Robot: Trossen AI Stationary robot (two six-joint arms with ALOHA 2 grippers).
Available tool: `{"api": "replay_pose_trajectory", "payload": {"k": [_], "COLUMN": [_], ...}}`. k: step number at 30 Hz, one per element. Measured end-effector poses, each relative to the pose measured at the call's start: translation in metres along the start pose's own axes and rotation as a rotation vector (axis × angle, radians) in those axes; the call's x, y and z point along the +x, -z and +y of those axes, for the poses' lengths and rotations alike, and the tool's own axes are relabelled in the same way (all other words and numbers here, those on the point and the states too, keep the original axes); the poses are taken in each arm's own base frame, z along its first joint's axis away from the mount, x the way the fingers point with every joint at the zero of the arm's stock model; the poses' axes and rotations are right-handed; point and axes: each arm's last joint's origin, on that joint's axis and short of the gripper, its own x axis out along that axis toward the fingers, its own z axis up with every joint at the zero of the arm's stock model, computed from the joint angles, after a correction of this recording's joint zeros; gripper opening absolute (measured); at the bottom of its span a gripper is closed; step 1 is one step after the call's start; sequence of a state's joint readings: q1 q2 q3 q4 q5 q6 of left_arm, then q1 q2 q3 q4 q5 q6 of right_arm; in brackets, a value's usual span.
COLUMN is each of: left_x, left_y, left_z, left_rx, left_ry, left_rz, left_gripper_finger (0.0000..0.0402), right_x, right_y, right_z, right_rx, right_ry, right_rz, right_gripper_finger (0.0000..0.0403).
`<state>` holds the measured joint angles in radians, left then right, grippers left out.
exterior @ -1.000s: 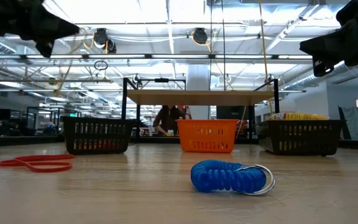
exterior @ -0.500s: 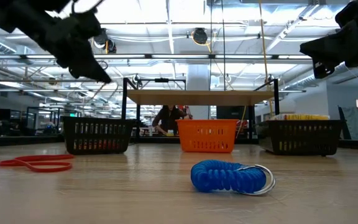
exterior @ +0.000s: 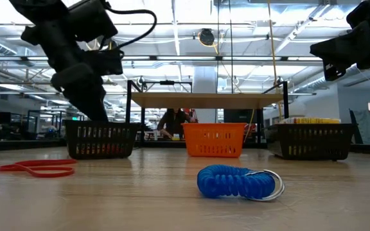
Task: Pick & Place Office Desk Supplies
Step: Put the yellow rubber band into the left black bin, then put the blue spring keychain into the orange bin
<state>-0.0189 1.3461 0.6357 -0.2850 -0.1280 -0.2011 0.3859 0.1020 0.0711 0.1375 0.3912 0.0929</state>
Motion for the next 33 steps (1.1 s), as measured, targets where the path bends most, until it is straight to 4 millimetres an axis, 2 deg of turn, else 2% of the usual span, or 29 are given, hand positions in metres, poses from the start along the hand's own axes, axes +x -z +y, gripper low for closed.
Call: {"api": "replay_pose_trajectory", "payload": {"k": [5, 10, 13, 18, 21, 24, 28, 31, 33], "left_x": [0.003, -0.001, -0.007, -0.023, -0.039, -0.063, -0.108, -0.136, -0.147], "left_y": [0.0, -0.001, -0.002, -0.003, -0.005, -0.008, -0.01, -0.008, -0.004], "left_z": [-0.001, -0.001, -0.001, 0.0, 0.0, 0.003, 0.009, 0.016, 0.022], "left_rx": [0.005, 0.0, 0.01, 0.005, 0.015, 0.031, 0.096, 0.113, 0.09], "left_ry": [0.023, 0.05, 0.053, 0.082, 0.124, 0.124, 0.126, 0.147, 0.151], "left_rz": [0.028, 0.013, -0.001, -0.045, -0.065, -0.173, -0.458, -0.716, -0.834], "left_gripper_finger": [0.0004, 0.0032, 0.0066, 0.0152, 0.0203, 0.0233, 0.0232, 0.0195, 0.0154], "right_x": [0.0, 0.0, 0.0, 0.0, 0.0, 0.0, 0.0, 0.0, 0.0], "right_y": [0.0, 0.0, 0.0, 0.0, 0.0, 0.0, 0.002, 0.003, 0.004], "right_z": [0.0, 0.0, 0.0, 0.0, 0.0, 0.0, 0.0, 0.0, 0.0], "right_rx": [0.0, 0.0, 0.0, 0.0, 0.0, -0.001, 0.033, 0.038, 0.038], "right_ry": [0.0, 0.0, 0.0, 0.0, 0.0, 0.0, 0.002, 0.002, 0.002], "right_rz": [0.0, 0.001, 0.0, 0.001, 0.0, 0.004, 0.021, 0.034, 0.035], "right_gripper_finger": [0.0004, 0.0004, 0.0004, 0.0004, 0.0004, 0.0004, 0.0004, 0.0004, 0.0004]}}
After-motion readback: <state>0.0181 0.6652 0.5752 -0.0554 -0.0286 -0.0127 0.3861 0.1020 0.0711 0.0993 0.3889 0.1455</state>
